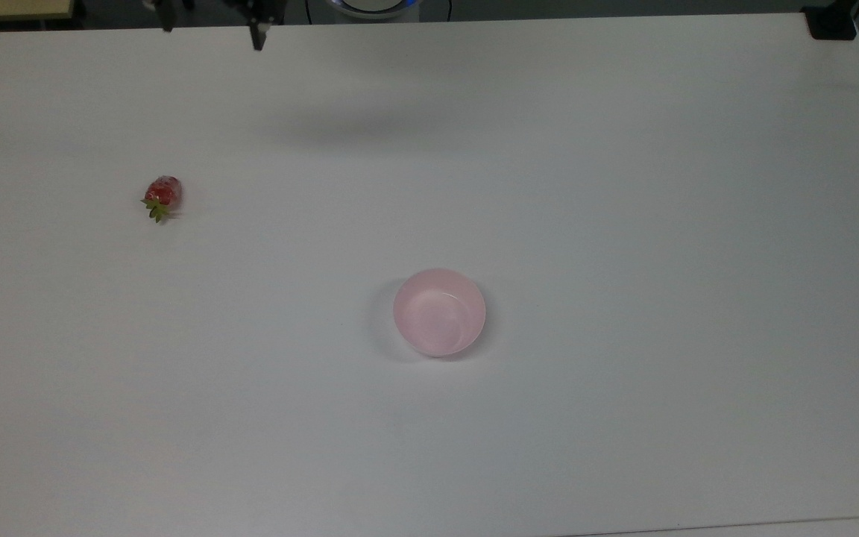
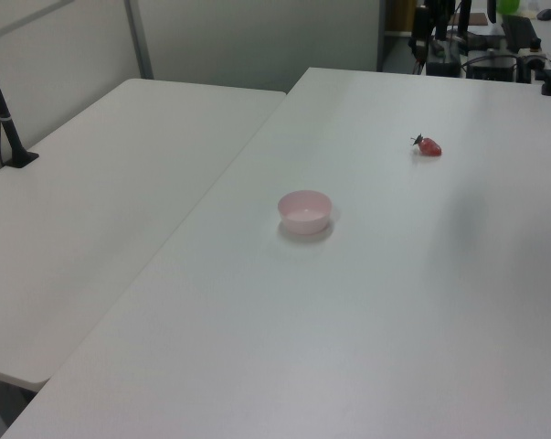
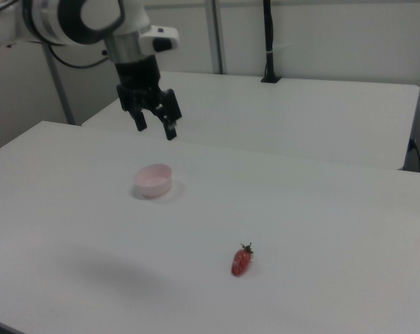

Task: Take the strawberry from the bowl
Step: 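Release the strawberry and raise the gripper away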

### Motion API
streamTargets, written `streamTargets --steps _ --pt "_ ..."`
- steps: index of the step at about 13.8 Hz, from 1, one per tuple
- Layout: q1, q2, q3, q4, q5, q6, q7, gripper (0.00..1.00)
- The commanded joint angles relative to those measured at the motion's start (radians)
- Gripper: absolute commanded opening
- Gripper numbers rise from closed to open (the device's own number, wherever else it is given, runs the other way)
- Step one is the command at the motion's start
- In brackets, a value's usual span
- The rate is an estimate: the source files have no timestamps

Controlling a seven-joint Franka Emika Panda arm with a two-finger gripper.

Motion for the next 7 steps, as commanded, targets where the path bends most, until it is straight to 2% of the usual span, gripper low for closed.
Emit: streamTargets --steps 1,4,7 --pt "0.129 -0.041 -0.095 -0.023 0.058 -0.008 0.070 1.00" --pt "0.176 -0.041 -0.097 -0.025 0.050 0.000 0.068 1.00" --pt "0.189 -0.035 -0.089 -0.028 0.049 -0.002 0.059 1.00"
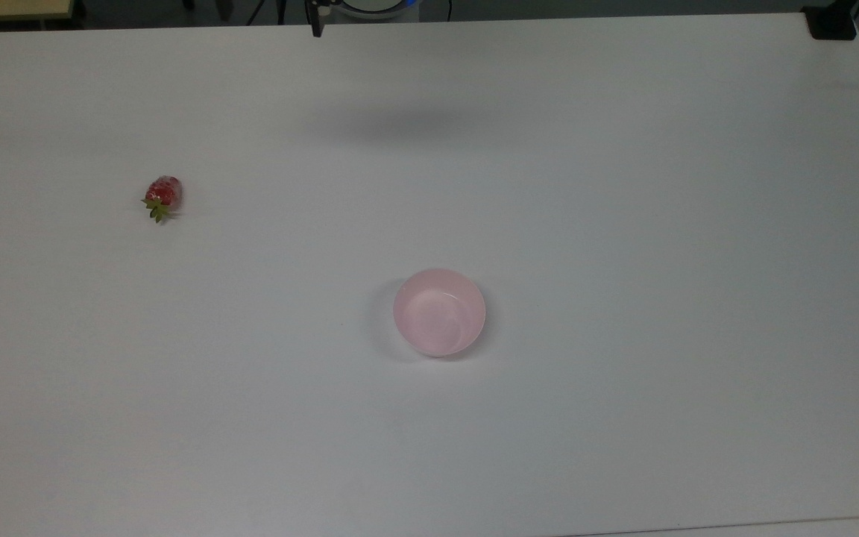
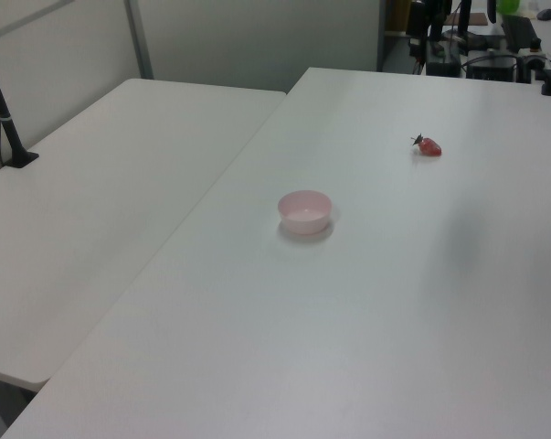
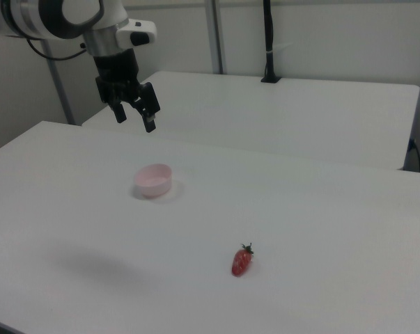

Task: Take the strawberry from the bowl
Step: 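Release the strawberry and raise the gripper away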

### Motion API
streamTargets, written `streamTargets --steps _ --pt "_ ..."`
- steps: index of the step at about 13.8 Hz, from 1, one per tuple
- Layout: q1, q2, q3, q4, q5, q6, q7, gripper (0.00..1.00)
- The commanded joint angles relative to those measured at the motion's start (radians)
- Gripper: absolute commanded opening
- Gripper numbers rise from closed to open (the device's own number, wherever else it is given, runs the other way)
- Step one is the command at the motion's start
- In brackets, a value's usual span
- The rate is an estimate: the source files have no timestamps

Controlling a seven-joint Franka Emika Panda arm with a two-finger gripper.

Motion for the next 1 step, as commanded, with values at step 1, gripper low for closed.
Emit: streamTargets --steps 1 --pt "0.037 -0.012 -0.016 -0.020 0.014 -0.001 0.006 1.00"
